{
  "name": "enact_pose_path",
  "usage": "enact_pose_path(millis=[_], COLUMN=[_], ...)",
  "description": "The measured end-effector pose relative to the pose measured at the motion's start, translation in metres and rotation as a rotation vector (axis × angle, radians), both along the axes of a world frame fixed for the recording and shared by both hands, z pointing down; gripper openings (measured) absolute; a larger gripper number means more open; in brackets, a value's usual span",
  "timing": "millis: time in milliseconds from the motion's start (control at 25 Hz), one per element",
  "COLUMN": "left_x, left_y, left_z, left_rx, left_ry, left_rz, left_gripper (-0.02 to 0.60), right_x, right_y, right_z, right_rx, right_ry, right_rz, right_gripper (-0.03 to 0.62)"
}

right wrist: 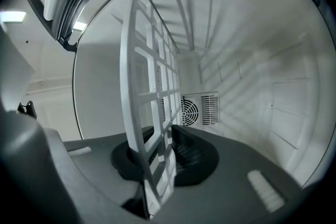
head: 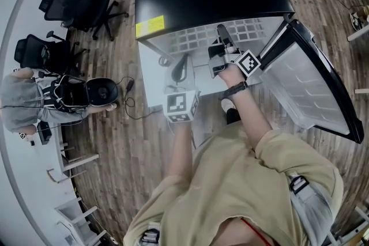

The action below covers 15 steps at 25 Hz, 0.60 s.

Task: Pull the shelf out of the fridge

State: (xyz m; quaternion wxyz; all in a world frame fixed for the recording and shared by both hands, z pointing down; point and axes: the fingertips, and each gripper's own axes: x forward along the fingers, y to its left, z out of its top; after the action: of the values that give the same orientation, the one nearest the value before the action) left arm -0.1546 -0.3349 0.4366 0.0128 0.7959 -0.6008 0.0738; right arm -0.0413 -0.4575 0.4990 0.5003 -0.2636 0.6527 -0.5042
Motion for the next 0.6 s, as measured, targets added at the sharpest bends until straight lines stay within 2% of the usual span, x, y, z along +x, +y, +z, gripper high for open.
enact_pose_path(millis=[600], left_x=[0.013], left_y=[0.028], left_z=[-0.01], left_rx=[0.028], left_ry=[0.024], left_rz=[0.041], left_gripper=[0.002], right_x=[0.007], right_y=[0.047], right_z=[0.001], right_rx=[-0.037], right_ry=[-0.042], right_rz=[-0.012], right_gripper=[0.061])
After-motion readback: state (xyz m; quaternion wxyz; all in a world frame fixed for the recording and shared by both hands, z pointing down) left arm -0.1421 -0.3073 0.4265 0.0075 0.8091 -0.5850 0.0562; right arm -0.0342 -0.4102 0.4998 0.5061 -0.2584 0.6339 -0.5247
